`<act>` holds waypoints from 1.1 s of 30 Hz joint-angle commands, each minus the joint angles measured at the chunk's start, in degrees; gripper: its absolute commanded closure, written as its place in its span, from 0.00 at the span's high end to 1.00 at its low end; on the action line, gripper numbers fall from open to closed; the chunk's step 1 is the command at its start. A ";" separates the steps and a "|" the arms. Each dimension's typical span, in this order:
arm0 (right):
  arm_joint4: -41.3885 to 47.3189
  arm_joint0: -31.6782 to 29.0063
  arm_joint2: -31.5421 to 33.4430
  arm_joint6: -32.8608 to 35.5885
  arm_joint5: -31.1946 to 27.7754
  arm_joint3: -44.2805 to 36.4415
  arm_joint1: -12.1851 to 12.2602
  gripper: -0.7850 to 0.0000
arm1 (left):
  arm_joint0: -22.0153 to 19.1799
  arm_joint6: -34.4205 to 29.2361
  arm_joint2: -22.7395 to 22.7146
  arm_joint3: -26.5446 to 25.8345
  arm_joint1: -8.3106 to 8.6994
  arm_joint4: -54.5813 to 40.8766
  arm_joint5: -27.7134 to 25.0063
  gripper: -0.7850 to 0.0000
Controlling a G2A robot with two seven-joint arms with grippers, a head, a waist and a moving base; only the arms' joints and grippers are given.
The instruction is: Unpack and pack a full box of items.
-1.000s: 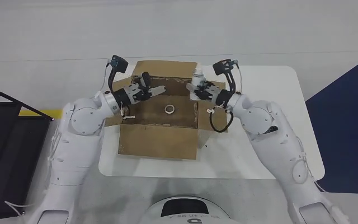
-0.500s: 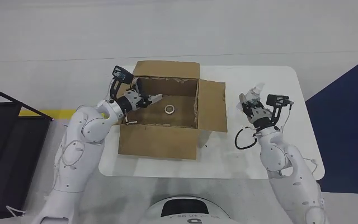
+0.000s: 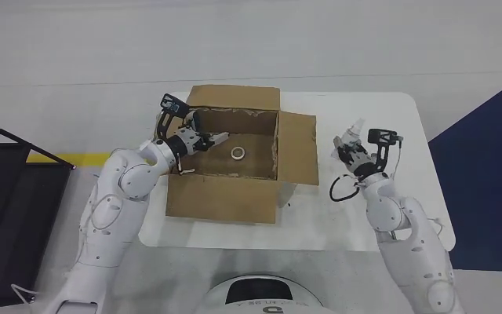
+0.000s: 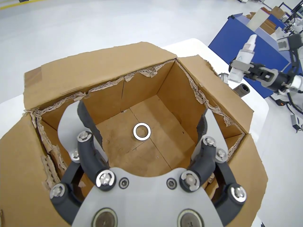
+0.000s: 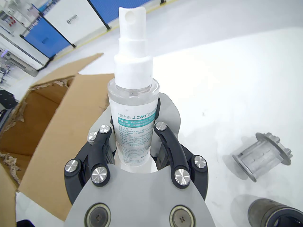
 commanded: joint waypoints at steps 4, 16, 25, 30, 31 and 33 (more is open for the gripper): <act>-2.62 2.25 1.18 14.67 7.24 0.93 0.45 0.00 | 0.00 0.00 0.00 0.00 0.00 0.00 0.00 1.00; -4.30 7.35 -1.77 28.78 12.68 5.53 0.41 0.00 | 0.00 0.00 0.00 0.00 0.00 0.00 0.00 1.00; -4.65 6.38 -0.75 30.57 13.48 5.37 0.58 0.23 | 0.00 0.00 0.00 0.00 0.00 0.00 0.00 1.00; -5.47 5.63 -0.34 32.02 13.53 4.62 0.74 0.32 | 0.00 0.00 0.00 0.00 0.00 0.00 0.00 1.00; -5.78 5.64 -0.37 32.36 13.68 4.86 0.76 0.32 | 0.00 0.00 0.00 0.00 0.00 0.00 0.00 1.00; -5.95 5.81 -0.53 32.71 13.71 5.08 0.76 0.34 | 0.00 0.00 0.00 0.00 0.00 0.00 0.00 1.00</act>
